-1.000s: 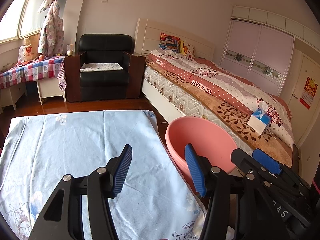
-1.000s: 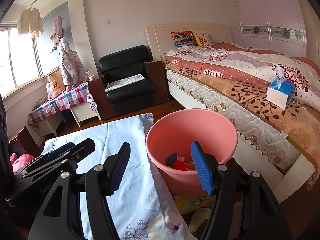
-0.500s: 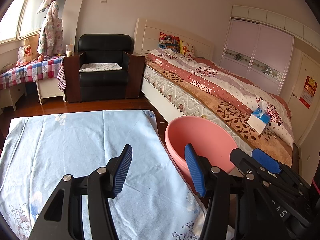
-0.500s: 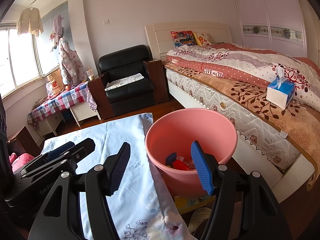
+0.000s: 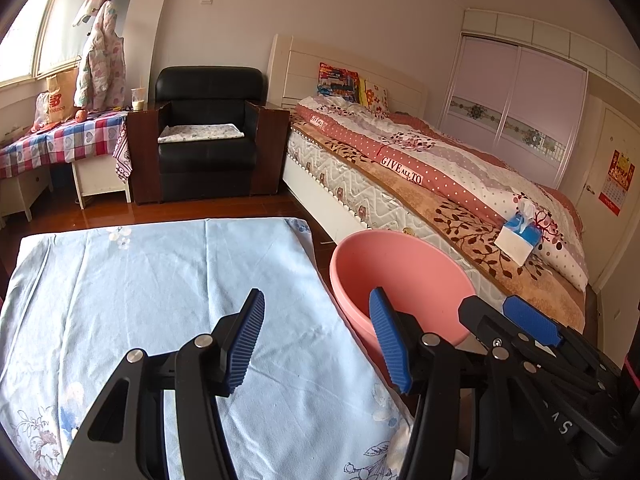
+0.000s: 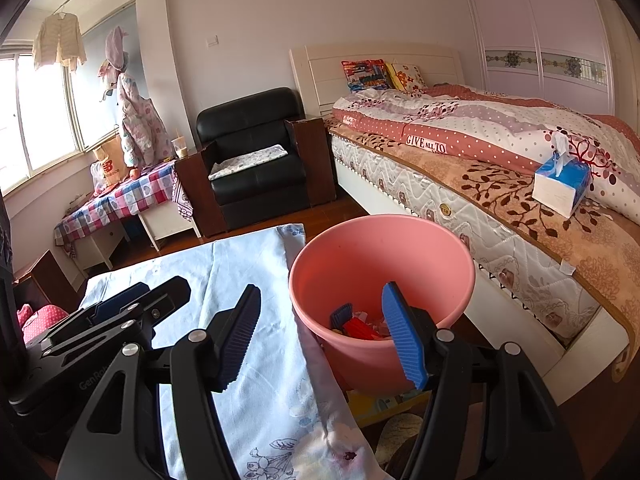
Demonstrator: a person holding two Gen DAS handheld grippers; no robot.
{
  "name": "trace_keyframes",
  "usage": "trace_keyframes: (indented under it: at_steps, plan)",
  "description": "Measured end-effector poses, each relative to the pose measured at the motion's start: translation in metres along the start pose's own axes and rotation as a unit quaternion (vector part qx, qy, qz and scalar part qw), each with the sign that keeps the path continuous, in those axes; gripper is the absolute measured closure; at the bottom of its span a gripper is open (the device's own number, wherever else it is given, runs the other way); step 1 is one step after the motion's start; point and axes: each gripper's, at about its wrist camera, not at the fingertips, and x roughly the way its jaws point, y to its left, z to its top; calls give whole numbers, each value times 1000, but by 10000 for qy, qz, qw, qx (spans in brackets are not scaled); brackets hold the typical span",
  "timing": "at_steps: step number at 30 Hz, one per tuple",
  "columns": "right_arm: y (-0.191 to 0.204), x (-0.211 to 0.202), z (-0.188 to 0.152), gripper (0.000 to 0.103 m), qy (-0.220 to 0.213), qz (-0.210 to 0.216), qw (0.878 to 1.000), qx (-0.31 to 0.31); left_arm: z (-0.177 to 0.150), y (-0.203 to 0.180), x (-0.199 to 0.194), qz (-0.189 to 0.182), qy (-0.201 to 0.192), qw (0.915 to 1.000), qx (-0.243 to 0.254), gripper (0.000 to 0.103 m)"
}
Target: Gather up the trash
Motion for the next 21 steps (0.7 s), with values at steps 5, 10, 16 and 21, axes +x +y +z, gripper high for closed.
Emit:
trace_keyframes:
  at_steps: [5, 10, 16, 21]
  plan:
    - [0, 0, 0, 39, 8, -1, 10000, -1, 2, 0, 0, -1, 3, 10000, -3, 49]
    - [-4, 2, -4, 39, 32, -15, 10000, 5, 2, 0, 0, -2, 5, 10000, 1, 49]
    - [-8, 4, -6, 39, 52, -35, 10000, 30, -3, -1, 7, 19, 84, 10000, 32, 49]
    - [-10, 3, -8, 39, 54, -37, 10000, 59, -7, 0, 6, 41, 82, 10000, 36, 49]
